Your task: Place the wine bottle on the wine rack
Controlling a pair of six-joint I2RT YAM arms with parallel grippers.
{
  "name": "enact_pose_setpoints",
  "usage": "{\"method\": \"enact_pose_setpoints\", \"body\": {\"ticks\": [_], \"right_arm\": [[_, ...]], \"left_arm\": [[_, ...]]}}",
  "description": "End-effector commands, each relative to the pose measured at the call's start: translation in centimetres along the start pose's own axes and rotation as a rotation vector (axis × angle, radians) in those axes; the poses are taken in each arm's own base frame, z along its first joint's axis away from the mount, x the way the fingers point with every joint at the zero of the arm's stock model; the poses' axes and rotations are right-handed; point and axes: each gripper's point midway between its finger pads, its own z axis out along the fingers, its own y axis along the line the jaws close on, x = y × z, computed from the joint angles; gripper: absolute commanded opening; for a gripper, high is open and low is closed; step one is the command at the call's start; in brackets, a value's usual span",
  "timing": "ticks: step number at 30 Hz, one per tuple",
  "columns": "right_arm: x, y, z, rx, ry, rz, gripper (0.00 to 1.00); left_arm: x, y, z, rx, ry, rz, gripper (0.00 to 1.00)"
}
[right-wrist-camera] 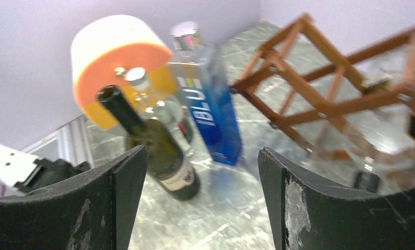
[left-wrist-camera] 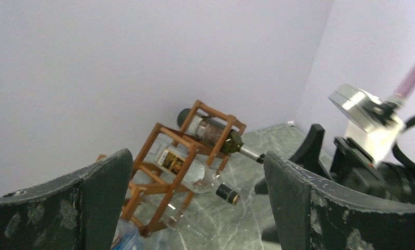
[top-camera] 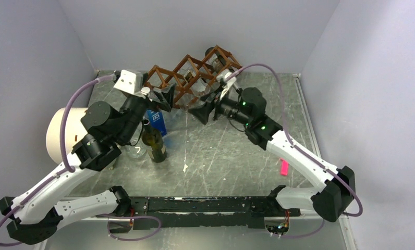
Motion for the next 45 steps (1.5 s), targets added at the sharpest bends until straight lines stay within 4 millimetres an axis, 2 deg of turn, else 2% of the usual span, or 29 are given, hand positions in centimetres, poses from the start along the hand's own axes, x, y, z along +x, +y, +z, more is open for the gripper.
{"method": "enact_pose_setpoints", "body": {"ticks": [1,4,11,13,16,24,30,39,42,45], "right_arm": [[-0.6,5.4,2.1,-0.12,-0.093,-0.078,0.81],[0.7,8.2,4.1,-0.143,-0.084,-0.116,0.81],[3.6,12.7,8.0,-0.213,-0.058,-0.155,0.81],[4.1,13.3,8.8,-0.219,-0.036,-0.183,0.81],[4.8,13.1,9.8,-0.195,-0.019,-0.201,0.81],[6.2,13.9,12.1,-0.243,-0.02,-0.18,0.77],[6.3,14.6,13.4,-0.277,-0.05,-0.187,0.66],[5.8,14.8,13.8,-0.278,-0.111,-0.224,0.5],[6.0,14.5,14.4,-0.262,-0.095,-0.23,0.37],[6.1,14.3,14.3,-0.248,-0.088,-0.241,0.16]], "left_arm": [[0.6,3.3,-1.4,-0.153,0.017,0.048,1.0],[0.7,5.6,-2.5,-0.266,0.015,0.067,0.98],[-0.1,9.7,-5.1,-0.48,0.001,0.079,0.96],[-0.1,10.3,-5.5,-0.512,-0.003,0.087,0.96],[-0.1,10.8,-5.9,-0.544,-0.005,0.087,0.97],[-0.2,11.4,-6.5,-0.576,-0.018,0.076,0.97],[-0.3,11.8,-6.8,-0.606,-0.016,0.067,0.97],[0.1,11.6,-6.5,-0.602,0.002,0.053,0.97],[0.1,11.7,-6.6,-0.609,0.011,0.049,0.97],[0.1,11.6,-6.6,-0.604,0.007,0.042,0.97]]}}
